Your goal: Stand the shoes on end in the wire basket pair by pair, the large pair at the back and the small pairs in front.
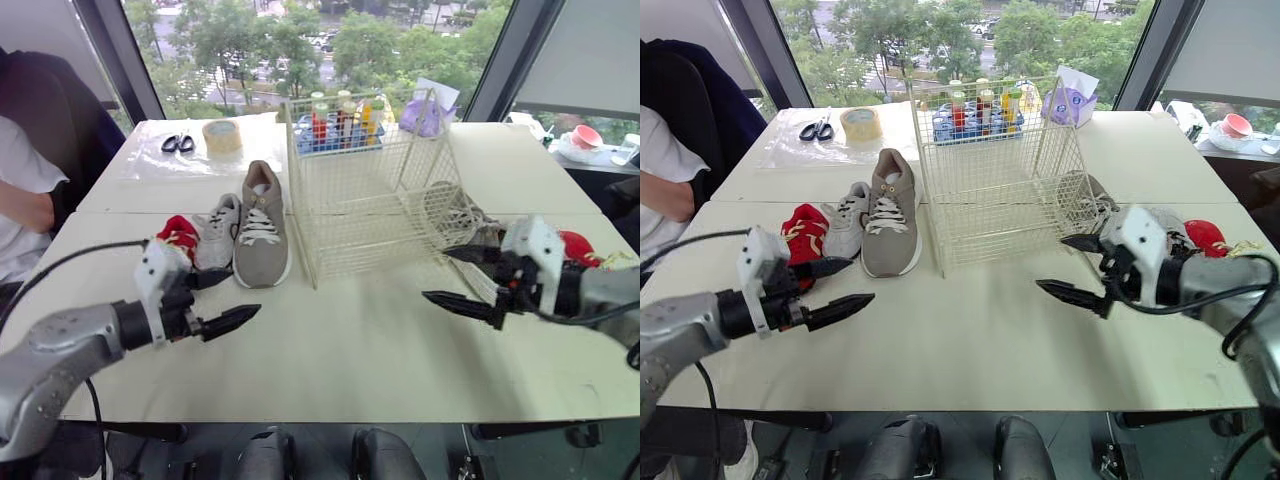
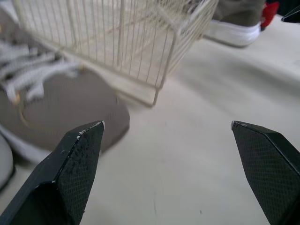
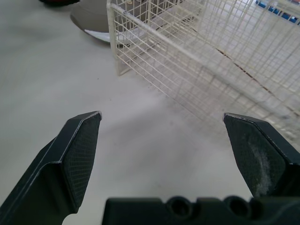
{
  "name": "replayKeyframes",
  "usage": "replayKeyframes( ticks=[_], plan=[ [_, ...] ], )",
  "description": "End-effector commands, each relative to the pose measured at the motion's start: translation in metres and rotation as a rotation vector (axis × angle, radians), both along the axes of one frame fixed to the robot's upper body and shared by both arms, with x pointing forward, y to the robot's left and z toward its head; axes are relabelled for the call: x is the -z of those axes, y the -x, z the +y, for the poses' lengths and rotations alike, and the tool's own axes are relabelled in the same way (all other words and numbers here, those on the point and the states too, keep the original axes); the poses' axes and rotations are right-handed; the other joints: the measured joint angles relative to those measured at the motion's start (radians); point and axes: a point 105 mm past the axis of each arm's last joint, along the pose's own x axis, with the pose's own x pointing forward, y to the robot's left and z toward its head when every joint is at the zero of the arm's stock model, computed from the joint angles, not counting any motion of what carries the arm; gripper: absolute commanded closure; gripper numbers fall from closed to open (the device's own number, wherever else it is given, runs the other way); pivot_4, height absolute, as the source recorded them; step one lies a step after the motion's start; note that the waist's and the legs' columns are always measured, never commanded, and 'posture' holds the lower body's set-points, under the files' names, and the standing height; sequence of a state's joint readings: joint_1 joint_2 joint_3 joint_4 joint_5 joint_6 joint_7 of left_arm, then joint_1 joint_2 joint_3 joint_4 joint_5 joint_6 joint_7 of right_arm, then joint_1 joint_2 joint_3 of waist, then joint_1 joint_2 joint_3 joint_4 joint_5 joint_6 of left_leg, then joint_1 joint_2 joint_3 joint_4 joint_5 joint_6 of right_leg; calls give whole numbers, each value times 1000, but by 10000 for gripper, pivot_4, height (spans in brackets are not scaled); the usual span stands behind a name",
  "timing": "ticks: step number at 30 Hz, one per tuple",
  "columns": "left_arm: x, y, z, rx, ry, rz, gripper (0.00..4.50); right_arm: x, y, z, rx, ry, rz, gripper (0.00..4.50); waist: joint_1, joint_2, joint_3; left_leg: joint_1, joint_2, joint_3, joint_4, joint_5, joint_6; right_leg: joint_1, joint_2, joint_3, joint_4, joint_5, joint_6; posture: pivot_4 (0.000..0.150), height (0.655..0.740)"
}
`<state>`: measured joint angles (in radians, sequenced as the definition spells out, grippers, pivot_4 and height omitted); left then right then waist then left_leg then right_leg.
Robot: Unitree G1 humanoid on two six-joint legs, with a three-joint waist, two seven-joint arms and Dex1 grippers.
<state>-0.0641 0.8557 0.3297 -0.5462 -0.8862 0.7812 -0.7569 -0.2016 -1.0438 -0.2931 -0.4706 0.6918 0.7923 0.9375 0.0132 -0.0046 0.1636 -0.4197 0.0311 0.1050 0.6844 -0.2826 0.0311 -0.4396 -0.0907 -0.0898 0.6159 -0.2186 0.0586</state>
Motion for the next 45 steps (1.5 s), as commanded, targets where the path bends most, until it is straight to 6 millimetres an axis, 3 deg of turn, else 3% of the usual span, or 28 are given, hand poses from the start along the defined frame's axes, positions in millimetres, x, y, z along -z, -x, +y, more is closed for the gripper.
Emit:
replayKeyframes(
  ticks=[1, 8, 22, 27, 32, 38, 41, 45],
  plan=[
    [-16, 2, 2, 47, 29, -12, 529, -15, 4, 5, -57, 4, -18, 0, -1, 0, 0, 0, 0, 0, 0, 0, 0, 0, 0, 0, 0, 0, 0, 1500, 7400],
    [-35, 1, -2, 80, 43, -45, 529, -23, 0, 3, -61, 32, -49, 0, 1, 0, 0, 0, 0, 1, 0, 0, 0, 0, 0, 0, 0, 0, 0, 1500, 7400],
    [-33, 1, -7, 92, 31, -43, 529, -37, -17, -2, -107, 111, -129, 0, -1, 0, 0, 0, 0, 1, 0, 1, -1, 0, 0, 1, 1, 0, 0, 1500, 7400],
    [-34, -2, -17, 114, 18, -67, 529, -35, -53, -2, -185, 291, -223, 0, -4, 0, 1, 1, 0, 3, 0, 1, -2, 0, 1, 2, 1, 0, 0, 1500, 7400],
    [-34, -4, -22, 121, -2, -84, 529, -21, -88, -9, -219, 390, -204, 0, -6, 0, 1, 2, 0, 3, 0, 4, -7, 0, 2, 2, 2, 1, 2, 1500, 7400],
    [-35, -6, -23, 105, -12, -113, 529, -4, -116, -13, -241, 501, -155, 0, -9, 0, 2, 2, 1, 4, 0, 6, -9, 0, 2, 3, 2, 2, 4, 1500, 7400],
    [-35, -4, -24, 97, -18, -120, 0, -1, -120, -13, -267, 526, -137, 8795, -9, 1, 2, 1, 1, 4, 0, 6, -9, 0, 2, 3, 3, 2, 4, 1500, 7400],
    [-34, -3, -23, 81, -20, -124, 0, -5, -117, -5, -321, 509, -118, 29739, -11, 1, 2, 2, 1, 4, 0, 6, -10, 0, 2, 3, 3, 3, 4, 1500, 7400]
  ],
)
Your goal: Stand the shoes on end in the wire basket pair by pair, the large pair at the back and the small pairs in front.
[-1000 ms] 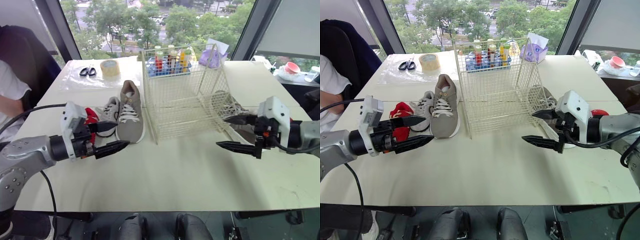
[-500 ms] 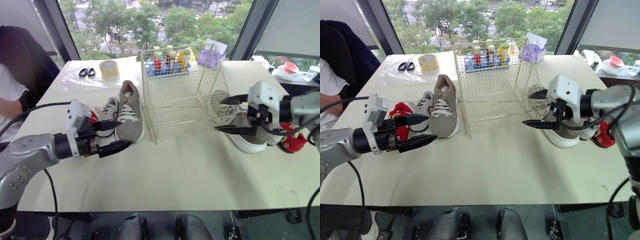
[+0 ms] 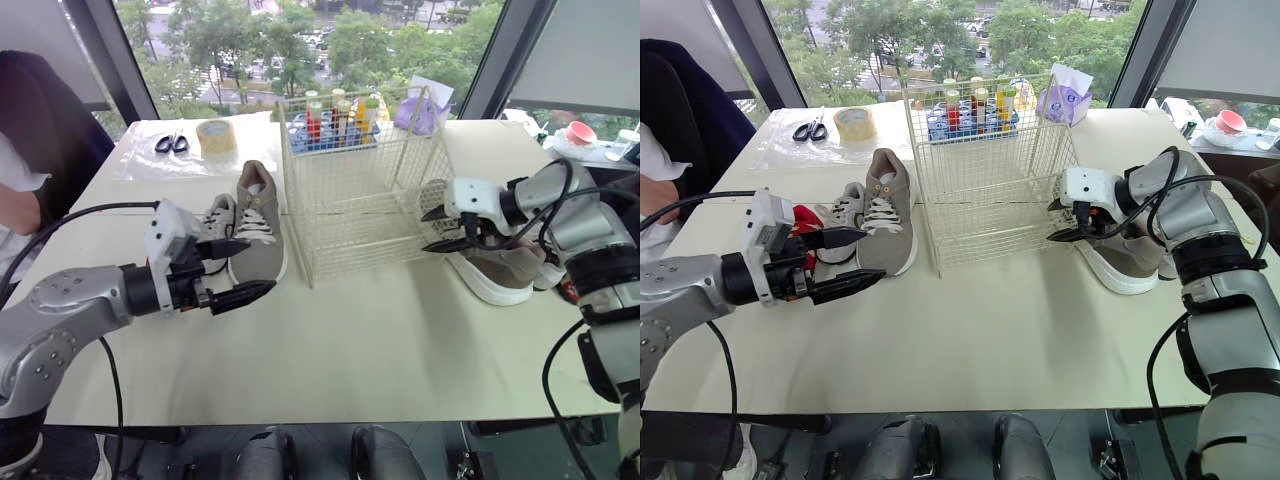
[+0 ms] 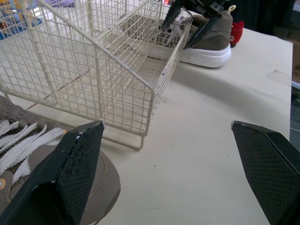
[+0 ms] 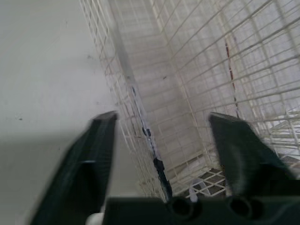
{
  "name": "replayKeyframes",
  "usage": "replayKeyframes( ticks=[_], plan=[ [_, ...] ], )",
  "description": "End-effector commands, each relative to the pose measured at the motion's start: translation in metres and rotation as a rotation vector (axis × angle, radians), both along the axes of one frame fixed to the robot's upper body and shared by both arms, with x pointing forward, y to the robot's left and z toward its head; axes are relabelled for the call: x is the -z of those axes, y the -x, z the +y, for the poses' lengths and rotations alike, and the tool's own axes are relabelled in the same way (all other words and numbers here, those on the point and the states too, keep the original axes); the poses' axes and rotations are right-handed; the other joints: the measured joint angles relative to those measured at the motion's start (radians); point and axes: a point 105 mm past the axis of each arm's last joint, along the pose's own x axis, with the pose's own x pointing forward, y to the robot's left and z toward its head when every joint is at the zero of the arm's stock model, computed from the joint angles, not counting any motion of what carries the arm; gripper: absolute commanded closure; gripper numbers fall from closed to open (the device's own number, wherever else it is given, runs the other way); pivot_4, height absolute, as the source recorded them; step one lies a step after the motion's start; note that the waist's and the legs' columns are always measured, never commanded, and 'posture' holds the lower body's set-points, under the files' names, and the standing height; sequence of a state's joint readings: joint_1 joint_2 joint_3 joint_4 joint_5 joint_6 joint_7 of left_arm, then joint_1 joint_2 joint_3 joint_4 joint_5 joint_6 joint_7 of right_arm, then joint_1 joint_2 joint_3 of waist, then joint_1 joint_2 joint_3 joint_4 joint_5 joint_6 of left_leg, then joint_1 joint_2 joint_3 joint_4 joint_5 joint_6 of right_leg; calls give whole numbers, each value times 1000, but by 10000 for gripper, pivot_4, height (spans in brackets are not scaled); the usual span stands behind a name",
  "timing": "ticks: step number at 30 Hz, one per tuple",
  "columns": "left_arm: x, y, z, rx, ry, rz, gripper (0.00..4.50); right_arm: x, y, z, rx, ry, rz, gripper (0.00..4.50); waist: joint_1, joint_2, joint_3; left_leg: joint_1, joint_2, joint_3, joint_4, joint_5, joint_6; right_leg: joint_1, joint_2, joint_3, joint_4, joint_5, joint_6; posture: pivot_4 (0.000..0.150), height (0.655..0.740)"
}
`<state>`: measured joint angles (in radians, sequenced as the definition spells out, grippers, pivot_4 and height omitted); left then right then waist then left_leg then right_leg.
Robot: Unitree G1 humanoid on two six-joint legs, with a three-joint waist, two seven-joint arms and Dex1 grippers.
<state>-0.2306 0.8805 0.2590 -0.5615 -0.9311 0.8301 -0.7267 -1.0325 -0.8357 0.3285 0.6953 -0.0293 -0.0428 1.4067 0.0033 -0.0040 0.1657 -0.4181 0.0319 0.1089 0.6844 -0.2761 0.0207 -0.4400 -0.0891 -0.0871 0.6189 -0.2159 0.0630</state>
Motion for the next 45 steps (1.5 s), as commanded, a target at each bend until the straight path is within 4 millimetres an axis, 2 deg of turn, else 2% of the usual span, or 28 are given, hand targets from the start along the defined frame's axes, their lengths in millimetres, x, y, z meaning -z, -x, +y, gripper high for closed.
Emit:
replayKeyframes(
  ticks=[1, 3, 7, 12, 16, 22, 35, 39, 45],
  plan=[
    [-10, 3, 0, -9, 4, -63, 0, -19, 1, 8, -57, -3, -30, 35102, -1, 0, 0, 0, 0, 0, 0, 0, 0, 0, 0, 0, 0, 0, 0, 1500, 7400],
    [-10, 3, 0, -11, 5, -66, 0, -20, 3, 12, -80, -1, -27, 44662, -2, 0, 0, 0, 0, 0, 0, 0, -1, 0, 0, 0, 1, 0, 0, 1500, 7400],
    [-12, 1, -1, -13, 7, -75, 0, -24, 7, 28, -144, -2, -31, 44662, 4, 1, 0, 0, 0, -1, 0, 1, -2, 0, 0, 0, 2, 0, 0, 1500, 7400],
    [-15, -2, -4, -2, 11, -89, 0, -24, 30, 51, -280, 8, 26, 44662, 0, 1, 1, 0, 0, -1, 0, 1, -2, -1, 0, 0, 3, 0, 0, 1500, 7400],
    [-16, -3, -6, 8, 14, -92, 0, -23, 41, 60, -316, 8, 53, 44662, -17, 1, 1, 1, 0, -1, 0, 1, -2, -2, 0, 0, 7, 0, 0, 1500, 7400],
    [-16, -4, -8, 17, 18, -95, 0, -20, 50, 72, -318, -8, 82, 44662, -19, 0, 1, 3, 1, -1, 0, 2, -3, -2, 0, 0, 10, 0, 0, 1500, 7400],
    [-14, -2, -12, 14, 30, -102, 0, -7, 54, 98, -200, -68, 64, 44662, -21, 0, 1, 4, 1, -1, 0, 2, -3, -2, 0, 0, 11, 0, 0, 1500, 7400],
    [-14, -3, -13, 14, 34, -103, 0, -3, 54, 101, -176, -66, 49, 44662, -21, 0, 1, 4, 1, -1, 0, 1, -1, -2, 1, 0, 11, 0, 0, 1500, 7400],
    [-13, -4, -15, 22, 29, -104, 0, 1, 60, 92, -190, -26, 46, 44662, -17, 0, 1, 5, 1, -1, 0, 0, 0, -2, 1, 0, 11, 0, 0, 1500, 7400]
  ],
)
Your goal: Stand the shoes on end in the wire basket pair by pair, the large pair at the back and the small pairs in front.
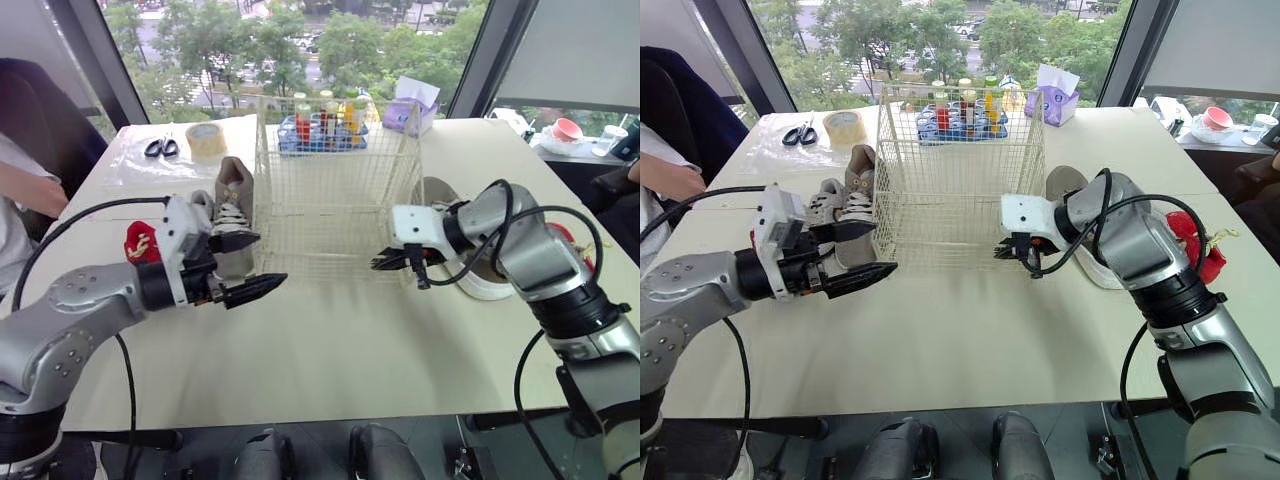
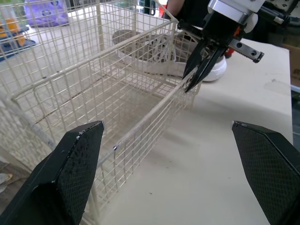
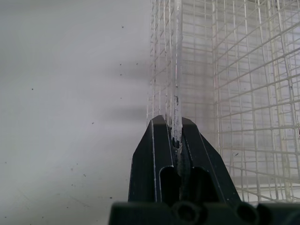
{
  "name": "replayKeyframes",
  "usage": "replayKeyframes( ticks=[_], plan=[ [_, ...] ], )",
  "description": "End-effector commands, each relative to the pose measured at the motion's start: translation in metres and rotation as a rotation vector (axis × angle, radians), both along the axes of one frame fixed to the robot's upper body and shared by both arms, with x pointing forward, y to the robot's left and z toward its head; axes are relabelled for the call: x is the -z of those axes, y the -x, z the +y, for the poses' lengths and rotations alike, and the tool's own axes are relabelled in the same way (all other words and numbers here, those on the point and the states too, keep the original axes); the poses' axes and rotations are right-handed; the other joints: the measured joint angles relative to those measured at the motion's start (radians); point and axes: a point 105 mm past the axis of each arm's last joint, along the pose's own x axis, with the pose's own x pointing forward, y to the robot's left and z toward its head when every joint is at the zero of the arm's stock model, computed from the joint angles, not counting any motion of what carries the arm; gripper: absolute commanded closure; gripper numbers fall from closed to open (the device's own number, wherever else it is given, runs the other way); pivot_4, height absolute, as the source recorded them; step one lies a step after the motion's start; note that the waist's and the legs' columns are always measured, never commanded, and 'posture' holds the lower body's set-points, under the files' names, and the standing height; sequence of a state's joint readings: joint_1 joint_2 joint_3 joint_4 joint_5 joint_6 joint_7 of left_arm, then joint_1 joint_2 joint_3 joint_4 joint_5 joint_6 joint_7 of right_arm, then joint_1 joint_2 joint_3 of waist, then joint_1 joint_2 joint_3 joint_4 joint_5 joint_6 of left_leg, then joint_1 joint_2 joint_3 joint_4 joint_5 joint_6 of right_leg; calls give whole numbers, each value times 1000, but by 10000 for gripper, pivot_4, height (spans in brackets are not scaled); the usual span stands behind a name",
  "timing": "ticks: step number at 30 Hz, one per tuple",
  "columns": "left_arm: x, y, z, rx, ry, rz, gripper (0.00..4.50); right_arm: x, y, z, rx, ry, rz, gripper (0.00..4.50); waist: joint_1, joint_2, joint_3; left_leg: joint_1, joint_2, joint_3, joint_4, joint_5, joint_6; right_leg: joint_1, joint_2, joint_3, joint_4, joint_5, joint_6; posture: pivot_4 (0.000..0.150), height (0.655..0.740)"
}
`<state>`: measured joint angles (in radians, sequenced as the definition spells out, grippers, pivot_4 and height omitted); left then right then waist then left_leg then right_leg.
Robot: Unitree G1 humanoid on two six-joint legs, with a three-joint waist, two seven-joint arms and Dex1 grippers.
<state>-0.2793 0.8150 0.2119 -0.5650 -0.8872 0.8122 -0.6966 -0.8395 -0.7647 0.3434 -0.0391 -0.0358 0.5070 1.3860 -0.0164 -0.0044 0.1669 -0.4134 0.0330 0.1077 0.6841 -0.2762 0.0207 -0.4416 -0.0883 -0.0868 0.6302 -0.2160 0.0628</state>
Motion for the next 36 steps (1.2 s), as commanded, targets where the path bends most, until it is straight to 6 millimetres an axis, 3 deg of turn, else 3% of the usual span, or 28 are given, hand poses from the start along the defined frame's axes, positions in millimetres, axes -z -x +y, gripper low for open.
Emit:
replayKeyframes(
  ticks=[1, 4, 7, 10, 12, 14, 16, 18, 21, 24, 28, 36],
  plan=[
    [-10, 2, -3, 18, 0, -60, 0, -11, 13, 5, -73, -26, -11, 39939, 3, 0, 0, 0, 0, 0, 0, 0, 0, 0, 0, 0, 0, 0, 0, 1500, 7400],
    [-10, 2, -3, 22, 0, -60, 0, -22, 19, 3, -72, -55, -12, 32364, 4, 0, 0, 0, 0, 0, 0, 0, 0, 0, 0, 0, 0, 0, 0, 1500, 7400],
    [-11, 2, -3, 27, 4, -60, 0, -49, 25, 4, -52, -159, -32, 17466, 6, 0, 0, 0, 0, 0, 0, 0, 0, 0, 0, 0, 0, 0, 0, 1500, 7400],
    [-13, 2, -3, 30, 11, -62, 0, -93, 32, 5, -18, -373, -59, 1505, 6, 0, 0, 0, 0, 0, 0, 0, 1, 0, -1, 0, 0, 0, 0, 1500, 7400],
    [-15, 3, -2, 32, 25, -64, 0, -127, 28, -10, 85, -526, -133, 1505, 6, 0, 0, 0, 0, -1, 0, -1, 1, 0, -1, 0, 0, 0, 0, 1500, 7400],
    [-18, 3, -3, 36, 41, -65, 0, -145, 20, -36, 235, -624, -203, 1505, 10, -1, 0, 0, 0, -1, 0, -1, 1, 0, -1, 0, 0, 0, -1, 1500, 7400],
    [-21, 3, -4, 47, 50, -65, 0, -133, 8, -81, 482, -629, -248, 1505, 19, -3, -1, 0, -1, -1, 0, -1, 2, 1, -2, 0, -1, -2, -4, 1500, 7400],
    [-22, 3, -5, 54, 52, -65, 0, -119, 4, -105, 620, -604, -266, 1505, 28, -4, -2, 0, -1, -1, 0, -2, 3, 2, -2, 0, -2, -2, -4, 1500, 7400],
    [-22, 0, -8, 74, 47, -63, 0, -76, -5, -153, 900, -561, -259, 1505, 29, -4, -1, 0, -2, 1, 0, -2, 4, 2, -4, 0, -2, -2, -4, 1500, 7400],
    [-22, -2, -10, 86, 41, -62, 0, -52, -5, -175, 1034, -567, -256, 1505, 28, -2, 0, 0, -2, 1, 0, -2, 4, 2, -3, 1, -2, -2, -4, 1500, 7400],
    [-22, -4, -11, 100, 32, -61, 0, -22, -4, -190, 1170, -642, -200, 1505, 21, -2, 0, 1, -1, 2, 0, -2, 4, 1, 0, 2, -1, 0, 0, 1500, 7400],
    [-23, -5, -10, 102, 14, -66, 0, 39, 1, -176, 1222, -663, -33, 1505, 22, -2, 0, 2, -1, 1, -1, -2, 3, 2, 0, 2, -1, 0, 0, 1500, 7400]
  ],
)
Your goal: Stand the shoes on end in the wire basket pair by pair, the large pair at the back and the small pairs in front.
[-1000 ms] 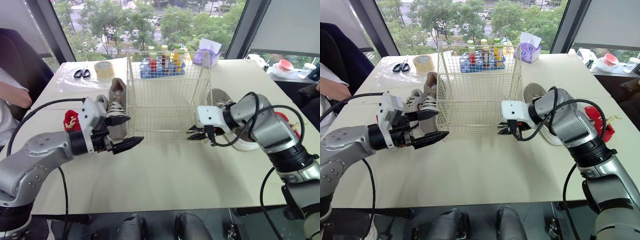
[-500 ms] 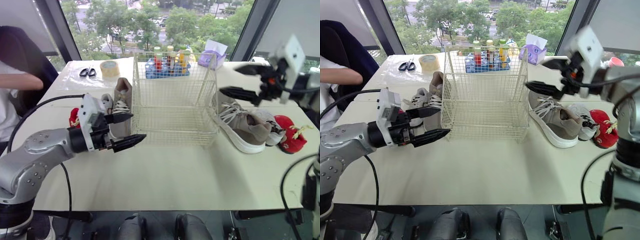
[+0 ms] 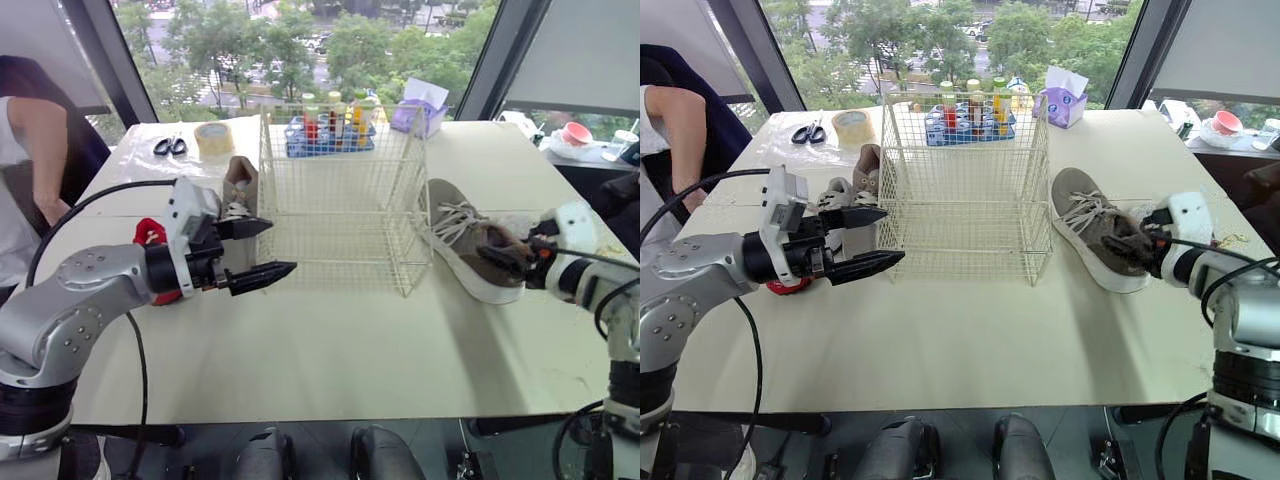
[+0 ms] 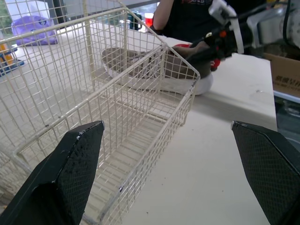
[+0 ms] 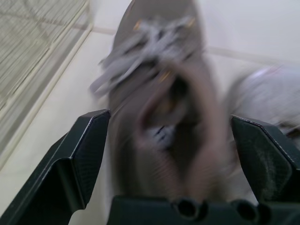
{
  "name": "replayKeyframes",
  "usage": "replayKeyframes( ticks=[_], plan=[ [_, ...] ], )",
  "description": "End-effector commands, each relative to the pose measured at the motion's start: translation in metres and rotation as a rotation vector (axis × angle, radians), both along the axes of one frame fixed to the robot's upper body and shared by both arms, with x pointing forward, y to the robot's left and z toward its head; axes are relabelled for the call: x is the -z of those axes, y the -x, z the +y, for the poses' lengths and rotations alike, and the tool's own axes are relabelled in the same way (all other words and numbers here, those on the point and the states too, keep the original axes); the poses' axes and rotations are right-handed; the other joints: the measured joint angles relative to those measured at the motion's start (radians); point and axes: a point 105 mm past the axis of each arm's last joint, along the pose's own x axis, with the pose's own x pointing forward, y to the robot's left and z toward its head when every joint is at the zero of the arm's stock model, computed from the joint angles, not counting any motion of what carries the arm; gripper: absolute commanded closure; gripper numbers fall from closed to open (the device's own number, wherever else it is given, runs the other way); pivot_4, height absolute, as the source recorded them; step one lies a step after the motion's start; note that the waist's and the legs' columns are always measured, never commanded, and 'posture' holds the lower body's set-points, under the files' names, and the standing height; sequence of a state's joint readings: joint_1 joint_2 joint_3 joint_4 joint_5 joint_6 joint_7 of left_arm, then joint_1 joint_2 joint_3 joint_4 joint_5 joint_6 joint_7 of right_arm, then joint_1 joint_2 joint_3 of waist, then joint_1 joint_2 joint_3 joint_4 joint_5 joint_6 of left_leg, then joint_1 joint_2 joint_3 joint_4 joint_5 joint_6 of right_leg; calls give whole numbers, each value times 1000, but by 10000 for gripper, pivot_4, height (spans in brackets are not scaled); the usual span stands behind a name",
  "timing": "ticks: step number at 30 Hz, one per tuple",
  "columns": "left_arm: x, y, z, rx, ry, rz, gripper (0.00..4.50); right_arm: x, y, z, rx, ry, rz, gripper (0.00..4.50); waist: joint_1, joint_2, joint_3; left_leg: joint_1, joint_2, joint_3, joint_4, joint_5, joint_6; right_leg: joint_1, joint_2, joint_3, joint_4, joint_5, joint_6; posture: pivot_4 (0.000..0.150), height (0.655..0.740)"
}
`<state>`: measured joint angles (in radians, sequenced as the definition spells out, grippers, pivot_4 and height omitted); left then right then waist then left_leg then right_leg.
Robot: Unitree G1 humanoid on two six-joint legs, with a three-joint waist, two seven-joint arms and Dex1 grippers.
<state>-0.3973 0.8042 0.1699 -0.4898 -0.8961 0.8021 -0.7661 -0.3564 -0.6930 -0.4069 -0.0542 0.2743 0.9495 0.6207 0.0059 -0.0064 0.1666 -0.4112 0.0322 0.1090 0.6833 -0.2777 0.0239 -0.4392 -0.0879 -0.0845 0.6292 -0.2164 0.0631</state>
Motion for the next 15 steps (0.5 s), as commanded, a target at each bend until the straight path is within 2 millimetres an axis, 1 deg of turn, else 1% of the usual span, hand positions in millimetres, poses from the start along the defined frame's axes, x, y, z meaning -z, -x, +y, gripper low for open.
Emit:
replayKeyframes(
  ticks=[1, 2, 5, 8, 10, 12, 13, 15],
  plan=[
    [-7, 2, -1, 7, -16, -40, 0, 9, 0, 4, -1, 3, -2, 1505, 0, 0, 0, 0, 0, 0, 0, 0, 0, 0, 0, 0, 0, 0, 0, 1500, 7400],
    [-8, 3, -1, 6, -18, -41, 0, 12, 0, 4, 4, 3, -4, 1505, 0, 0, 0, 1, 0, 0, 0, 0, 0, 1, 0, 0, 0, 0, 0, 1500, 7400],
    [-7, 3, 0, 2, -23, -43, 0, 17, 2, 8, -2, 13, -6, 8659, 0, -1, 0, 2, 0, -1, 0, 0, 0, 2, 0, 0, 0, -1, -2, 1500, 7400],
    [-7, 4, 1, -2, -27, -43, 0, 17, 1, 13, -16, 20, -17, 20753, 0, -1, 0, 2, 0, -1, 0, 0, 0, 2, 0, 0, 0, -2, -2, 1500, 7400],
    [-8, 4, 1, -3, -30, -44, 0, 12, 0, 17, -35, 25, -35, 28056, -2, -1, -1, 2, 0, -1, 0, 0, 0, 2, 0, 0, 0, -2, -3, 1500, 7400],
    [-9, 4, 2, -3, -31, -45, 0, 4, -2, 20, -46, 19, -57, 36347, -2, -2, -1, 3, 1, -1, 0, 0, 0, 3, 0, 0, -1, -2, -3, 1500, 7400],
    [-9, 3, 2, -3, -31, -46, 0, -1, -3, 20, -45, 17, -75, 36347, -3, -2, -1, 3, 1, -1, 0, 0, 0, 3, 0, 0, -1, -2, -3, 1500, 7400],
    [-11, 2, 2, -1, -29, -47, 0, -18, -6, 20, -38, 4, -130, 36347, -6, -2, -1, 3, 1, -1, 0, 0, 0, 3, 0, 0, 0, -2, -3, 1500, 7400]
  ],
)
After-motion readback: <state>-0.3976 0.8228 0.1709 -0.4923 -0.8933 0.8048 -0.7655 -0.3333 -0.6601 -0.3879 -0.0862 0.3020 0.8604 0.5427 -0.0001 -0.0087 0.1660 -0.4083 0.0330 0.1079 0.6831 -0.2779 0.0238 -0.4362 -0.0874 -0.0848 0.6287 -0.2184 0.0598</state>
